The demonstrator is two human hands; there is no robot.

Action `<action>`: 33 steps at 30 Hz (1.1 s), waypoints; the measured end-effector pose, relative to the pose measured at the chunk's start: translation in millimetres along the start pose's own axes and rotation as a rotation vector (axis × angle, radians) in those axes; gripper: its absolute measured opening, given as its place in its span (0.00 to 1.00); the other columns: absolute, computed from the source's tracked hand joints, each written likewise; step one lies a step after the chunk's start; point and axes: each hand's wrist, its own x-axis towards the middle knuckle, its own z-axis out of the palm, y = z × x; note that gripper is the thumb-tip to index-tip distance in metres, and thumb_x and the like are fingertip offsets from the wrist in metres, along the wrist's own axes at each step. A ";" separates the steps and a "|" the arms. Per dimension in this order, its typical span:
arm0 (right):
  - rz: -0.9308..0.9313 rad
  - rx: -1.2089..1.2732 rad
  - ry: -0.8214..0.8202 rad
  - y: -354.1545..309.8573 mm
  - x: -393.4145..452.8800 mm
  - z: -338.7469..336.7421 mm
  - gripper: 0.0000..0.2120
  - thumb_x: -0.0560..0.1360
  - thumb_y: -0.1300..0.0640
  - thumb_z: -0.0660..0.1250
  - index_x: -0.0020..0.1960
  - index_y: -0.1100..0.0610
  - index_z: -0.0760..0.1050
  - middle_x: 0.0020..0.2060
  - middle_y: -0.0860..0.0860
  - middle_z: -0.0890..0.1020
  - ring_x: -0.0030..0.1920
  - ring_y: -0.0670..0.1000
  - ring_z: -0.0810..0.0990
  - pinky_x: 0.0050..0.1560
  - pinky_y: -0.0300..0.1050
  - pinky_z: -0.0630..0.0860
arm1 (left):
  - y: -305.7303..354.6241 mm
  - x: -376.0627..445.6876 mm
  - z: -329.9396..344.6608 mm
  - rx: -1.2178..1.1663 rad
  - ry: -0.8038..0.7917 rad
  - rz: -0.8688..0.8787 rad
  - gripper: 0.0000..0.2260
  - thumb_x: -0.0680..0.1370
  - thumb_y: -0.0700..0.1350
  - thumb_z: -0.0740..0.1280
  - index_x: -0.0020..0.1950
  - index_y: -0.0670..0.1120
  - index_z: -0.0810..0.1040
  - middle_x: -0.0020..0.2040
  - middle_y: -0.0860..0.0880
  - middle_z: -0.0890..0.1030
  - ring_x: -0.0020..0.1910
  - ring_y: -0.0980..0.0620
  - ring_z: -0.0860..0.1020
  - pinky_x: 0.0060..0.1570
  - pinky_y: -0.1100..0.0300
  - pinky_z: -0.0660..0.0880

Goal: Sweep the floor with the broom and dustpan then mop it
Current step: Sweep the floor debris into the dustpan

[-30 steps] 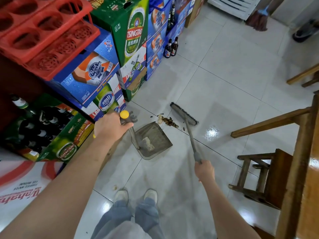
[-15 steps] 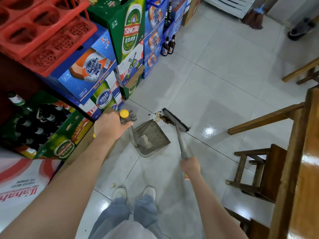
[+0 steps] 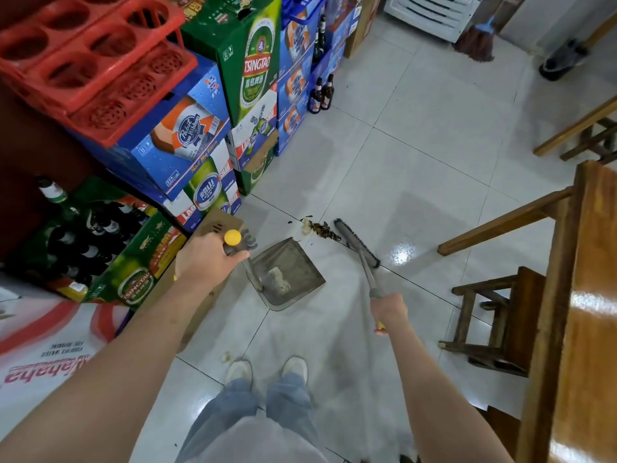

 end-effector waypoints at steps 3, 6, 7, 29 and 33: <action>0.005 -0.006 -0.028 4.0 -5.3 18.6 0.15 0.75 0.58 0.60 0.57 0.67 0.74 0.51 0.65 0.80 0.28 0.55 0.77 0.16 0.39 0.70 | -12.5 -5.9 0.2 0.003 -0.009 -0.017 0.19 0.71 0.62 0.70 0.37 0.47 0.74 0.35 0.48 0.78 0.37 0.47 0.78 0.36 0.59 0.75; 0.031 0.015 -0.051 6.8 -18.2 38.0 0.15 0.74 0.58 0.62 0.55 0.67 0.76 0.48 0.64 0.81 0.25 0.55 0.76 0.18 0.41 0.72 | -17.3 -7.4 -1.4 0.004 -0.014 -0.004 0.19 0.71 0.62 0.70 0.37 0.47 0.73 0.37 0.47 0.80 0.39 0.46 0.79 0.37 0.58 0.77; 0.035 0.015 -0.055 8.2 -23.5 42.8 0.14 0.74 0.58 0.62 0.53 0.67 0.76 0.44 0.63 0.81 0.22 0.54 0.76 0.18 0.41 0.72 | -17.7 -8.5 -1.3 0.007 -0.014 0.010 0.19 0.71 0.62 0.70 0.36 0.47 0.72 0.38 0.46 0.81 0.39 0.45 0.80 0.38 0.57 0.77; -0.020 -0.084 0.019 21.0 -24.5 30.7 0.15 0.77 0.52 0.61 0.53 0.65 0.75 0.41 0.60 0.78 0.25 0.56 0.77 0.16 0.39 0.70 | -13.1 3.9 -0.8 0.004 -0.002 0.028 0.20 0.71 0.63 0.69 0.38 0.47 0.74 0.38 0.47 0.78 0.42 0.45 0.78 0.35 0.59 0.71; -0.037 -0.100 -0.006 19.7 -14.9 22.6 0.13 0.76 0.52 0.60 0.45 0.63 0.72 0.37 0.59 0.77 0.25 0.57 0.77 0.19 0.41 0.72 | -12.0 8.3 1.8 -0.007 0.002 0.014 0.19 0.70 0.63 0.70 0.34 0.48 0.72 0.35 0.48 0.79 0.38 0.47 0.78 0.33 0.61 0.71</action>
